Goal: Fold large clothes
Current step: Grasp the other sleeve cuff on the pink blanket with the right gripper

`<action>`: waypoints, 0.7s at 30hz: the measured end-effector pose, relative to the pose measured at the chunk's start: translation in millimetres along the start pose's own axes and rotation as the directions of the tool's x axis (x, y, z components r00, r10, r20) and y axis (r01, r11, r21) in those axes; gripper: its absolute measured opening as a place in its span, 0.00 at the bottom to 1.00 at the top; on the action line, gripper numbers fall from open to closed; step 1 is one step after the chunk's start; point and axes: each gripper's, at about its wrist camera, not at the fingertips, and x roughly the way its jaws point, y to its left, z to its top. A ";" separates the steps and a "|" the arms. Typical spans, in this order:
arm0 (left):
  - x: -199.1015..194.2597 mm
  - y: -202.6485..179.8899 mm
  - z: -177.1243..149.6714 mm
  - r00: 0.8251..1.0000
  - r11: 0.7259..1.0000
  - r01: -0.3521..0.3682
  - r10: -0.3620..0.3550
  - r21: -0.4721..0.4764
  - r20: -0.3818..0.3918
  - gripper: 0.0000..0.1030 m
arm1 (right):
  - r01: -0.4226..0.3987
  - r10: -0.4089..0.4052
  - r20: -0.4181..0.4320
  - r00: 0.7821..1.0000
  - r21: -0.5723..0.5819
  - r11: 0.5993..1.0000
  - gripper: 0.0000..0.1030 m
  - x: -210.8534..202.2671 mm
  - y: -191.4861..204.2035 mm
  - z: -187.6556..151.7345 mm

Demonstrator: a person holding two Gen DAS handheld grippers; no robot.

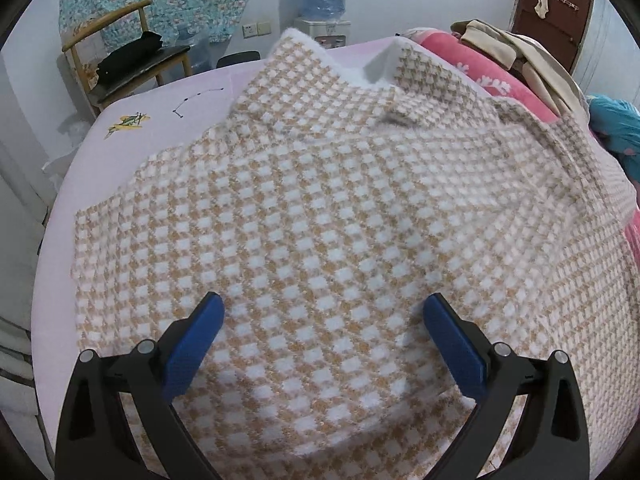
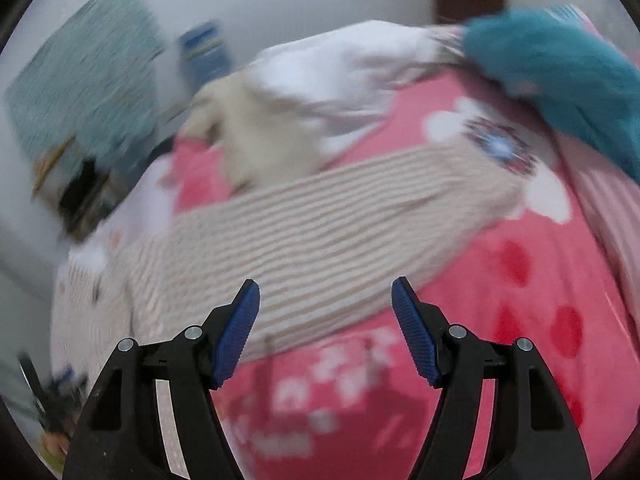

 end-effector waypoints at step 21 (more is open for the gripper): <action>3.2 -4.5 2.6 1.000 1.000 -0.007 0.007 0.001 -0.009 0.96 | -0.047 0.079 -0.045 0.996 0.484 0.874 0.43 68.7 -141.1 33.6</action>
